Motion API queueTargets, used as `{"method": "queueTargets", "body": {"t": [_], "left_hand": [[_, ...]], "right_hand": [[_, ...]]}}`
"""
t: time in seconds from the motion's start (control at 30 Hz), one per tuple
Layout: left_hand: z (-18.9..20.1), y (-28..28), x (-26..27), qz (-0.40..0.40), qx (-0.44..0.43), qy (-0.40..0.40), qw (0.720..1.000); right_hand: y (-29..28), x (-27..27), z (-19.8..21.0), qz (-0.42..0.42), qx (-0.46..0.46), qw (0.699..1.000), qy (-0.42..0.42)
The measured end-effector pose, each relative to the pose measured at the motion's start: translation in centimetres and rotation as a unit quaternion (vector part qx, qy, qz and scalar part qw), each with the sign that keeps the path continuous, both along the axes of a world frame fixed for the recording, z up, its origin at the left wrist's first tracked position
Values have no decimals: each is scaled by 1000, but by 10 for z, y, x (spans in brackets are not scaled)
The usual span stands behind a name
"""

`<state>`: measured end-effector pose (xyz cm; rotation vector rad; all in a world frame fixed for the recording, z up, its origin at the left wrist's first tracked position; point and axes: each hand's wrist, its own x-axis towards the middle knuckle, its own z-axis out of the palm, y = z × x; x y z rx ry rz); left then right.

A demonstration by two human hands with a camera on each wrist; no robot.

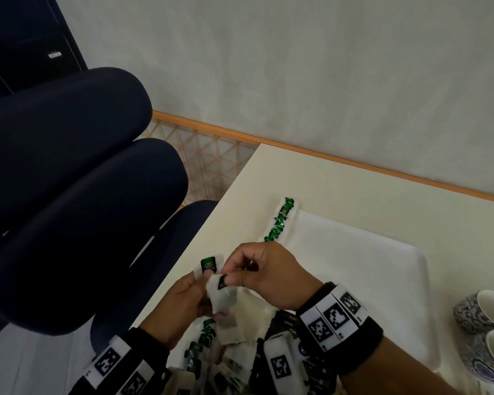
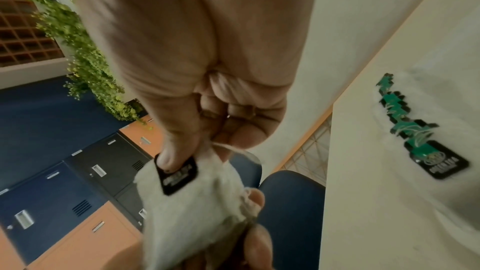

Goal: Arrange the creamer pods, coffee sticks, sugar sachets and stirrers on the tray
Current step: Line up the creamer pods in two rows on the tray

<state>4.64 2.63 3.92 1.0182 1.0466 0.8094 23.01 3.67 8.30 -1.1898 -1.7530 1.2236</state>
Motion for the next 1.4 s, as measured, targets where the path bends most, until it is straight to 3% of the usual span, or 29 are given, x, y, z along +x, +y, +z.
{"method": "queueTargets", "body": {"t": [0.17, 0.5, 0.67, 0.73, 0.8, 0.93, 1.07, 1.17, 1.27, 1.4], "left_hand": [[5, 0, 3, -34, -3, 8, 999], [1, 2, 8, -106, 20, 45, 993], [-2, 11, 17, -107, 181, 183, 960], [-6, 17, 20, -47, 210, 265, 940], [-7, 26, 24, 2, 207, 298, 932], [-6, 52, 38, 22, 177, 246, 953], [-5, 75, 54, 28, 151, 200, 968], [-12, 82, 62, -16, 109, 183, 977], [-29, 85, 64, -74, 87, 257, 960], [-55, 89, 60, -142, 34, 383, 912]], "right_hand": [[5, -2, -7, -15, 28, 998, -51], [9, -2, -19, -53, 9, 998, -21], [9, 5, -29, -76, 14, 997, -16], [9, 9, -33, -97, 12, 995, -16], [10, 12, -35, -122, 19, 992, -11], [17, 21, -35, -172, 9, 985, -1], [28, 34, -44, -191, 30, 974, -118], [32, 45, -58, -212, -5, 964, -160], [29, 51, -77, -172, -60, 962, -204], [22, 54, -104, -129, -125, 951, -252]]}}
